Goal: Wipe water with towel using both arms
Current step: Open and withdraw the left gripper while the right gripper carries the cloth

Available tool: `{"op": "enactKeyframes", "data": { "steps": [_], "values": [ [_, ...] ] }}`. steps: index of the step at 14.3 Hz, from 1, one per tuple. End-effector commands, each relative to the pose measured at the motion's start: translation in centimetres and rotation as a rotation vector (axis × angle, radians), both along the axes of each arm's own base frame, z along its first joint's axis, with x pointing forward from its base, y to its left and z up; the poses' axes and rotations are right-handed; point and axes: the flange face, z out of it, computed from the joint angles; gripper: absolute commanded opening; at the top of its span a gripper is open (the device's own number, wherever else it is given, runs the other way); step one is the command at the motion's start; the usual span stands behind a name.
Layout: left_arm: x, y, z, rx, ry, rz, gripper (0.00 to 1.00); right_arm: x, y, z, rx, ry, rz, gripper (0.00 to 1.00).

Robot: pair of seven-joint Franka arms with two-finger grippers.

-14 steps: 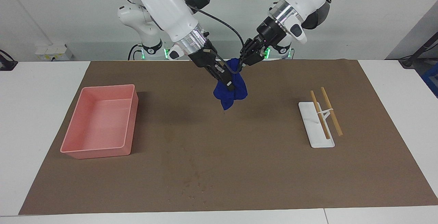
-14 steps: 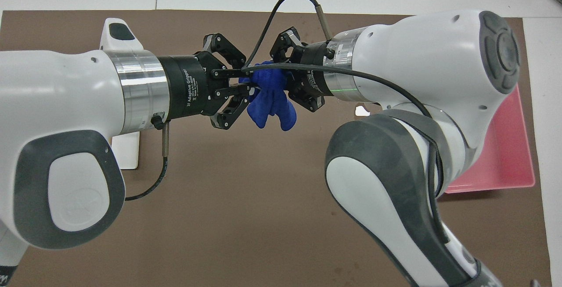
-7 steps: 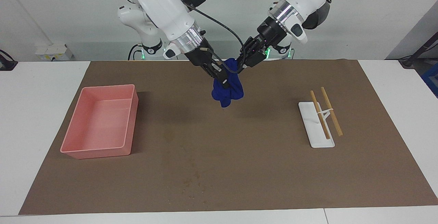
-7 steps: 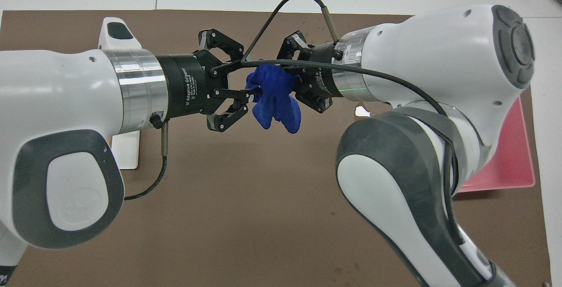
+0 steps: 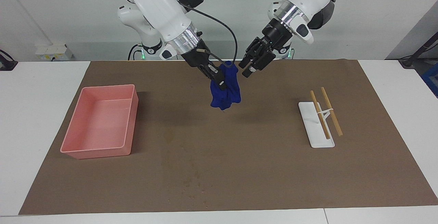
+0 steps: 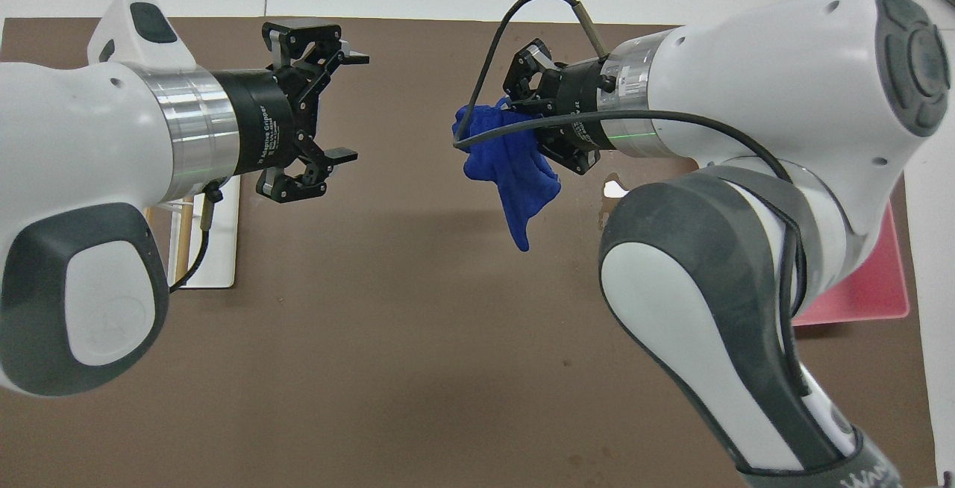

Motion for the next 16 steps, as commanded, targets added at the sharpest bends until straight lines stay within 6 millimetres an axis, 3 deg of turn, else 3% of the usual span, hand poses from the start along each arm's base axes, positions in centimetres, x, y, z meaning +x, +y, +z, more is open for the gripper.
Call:
{"op": "enactKeyframes", "data": {
  "steps": [1,5,7,10,12,14,16],
  "values": [
    [-0.2,3.2,-1.0,0.267,-0.033,-0.253,1.0,-0.1,-2.1,-0.1,-0.078,-0.036,0.035,0.0],
    [-1.2,7.8,-2.6,0.566,-0.028,-0.748,1.0,2.1,-7.9,-4.0,-0.181,-0.132,0.226,0.0],
    [-0.7,10.6,-3.0,0.617,-0.049,-0.916,1.0,3.4,-10.5,-7.2,-0.224,-0.181,0.283,0.0],
    [-1.0,12.3,-3.8,0.718,-0.023,-1.157,1.0,3.8,-13.1,-13.2,-0.273,-0.183,0.332,0.0],
    [-0.9,15.7,-3.8,0.716,0.017,-1.234,1.0,3.0,-16.0,-18.3,-0.314,-0.182,0.344,0.0],
    [-0.5,18.7,-4.0,0.704,0.026,-1.259,1.0,1.6,-16.7,-22.9,-0.338,-0.179,0.322,0.0],
    [-0.6,20.2,-4.4,0.683,0.056,-1.242,1.0,1.4,-16.7,-26.2,-0.348,-0.174,0.311,0.0]
  ]
}}
